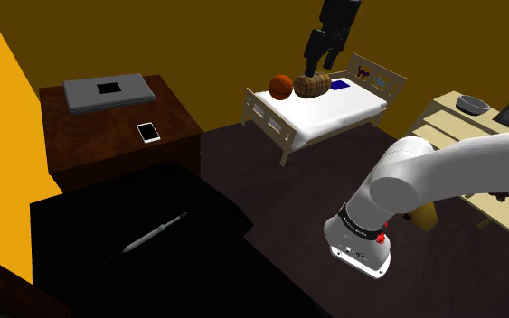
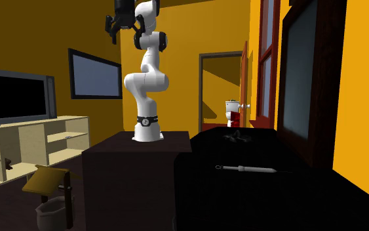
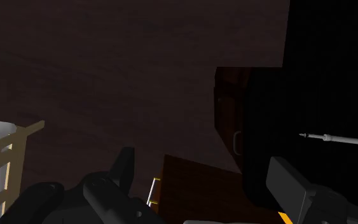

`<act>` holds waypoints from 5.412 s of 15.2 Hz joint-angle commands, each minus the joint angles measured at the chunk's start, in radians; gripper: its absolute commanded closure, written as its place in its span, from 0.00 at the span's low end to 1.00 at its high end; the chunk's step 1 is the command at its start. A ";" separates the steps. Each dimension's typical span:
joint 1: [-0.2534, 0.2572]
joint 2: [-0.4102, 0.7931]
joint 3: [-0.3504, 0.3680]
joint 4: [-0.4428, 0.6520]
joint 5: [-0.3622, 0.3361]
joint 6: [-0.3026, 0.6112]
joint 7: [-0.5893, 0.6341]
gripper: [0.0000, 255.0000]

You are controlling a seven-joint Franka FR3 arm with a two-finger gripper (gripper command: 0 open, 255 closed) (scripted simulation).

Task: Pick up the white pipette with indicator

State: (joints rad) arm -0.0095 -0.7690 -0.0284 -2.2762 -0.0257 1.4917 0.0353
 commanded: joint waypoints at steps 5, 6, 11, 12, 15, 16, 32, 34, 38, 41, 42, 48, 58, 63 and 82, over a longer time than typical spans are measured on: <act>0.046 0.097 0.015 -0.019 0.009 0.109 -0.057 0.00; 0.057 0.123 0.019 -0.021 0.012 0.135 -0.072 0.00; 0.112 0.259 0.043 -0.019 0.023 0.260 -0.142 0.00; 0.122 0.287 0.049 -0.016 0.025 0.283 -0.155 0.00; 0.152 0.372 0.067 -0.003 0.029 0.350 -0.196 0.00; 0.162 0.401 0.074 0.003 0.030 0.372 -0.209 0.00; 0.300 0.864 0.201 0.178 -0.011 0.631 -0.380 0.00; 0.318 0.921 0.216 0.208 -0.026 0.654 -0.396 0.00; 0.356 1.032 0.246 0.271 -0.062 0.692 -0.424 0.00; 0.388 1.114 0.265 0.320 -0.093 0.716 -0.444 0.00; 0.399 1.141 0.270 0.337 -0.104 0.723 -0.450 0.00; 0.473 1.299 0.298 0.441 -0.172 0.757 -0.490 0.00; 0.550 1.475 0.303 0.538 -0.243 0.818 -0.517 0.00; 0.555 1.501 0.296 0.543 -0.250 0.838 -0.513 0.00; 0.539 1.412 0.319 0.530 -0.224 0.764 -0.529 1.00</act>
State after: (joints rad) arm 0.5312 0.6530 0.2881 -1.7456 -0.2524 2.2647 -0.4914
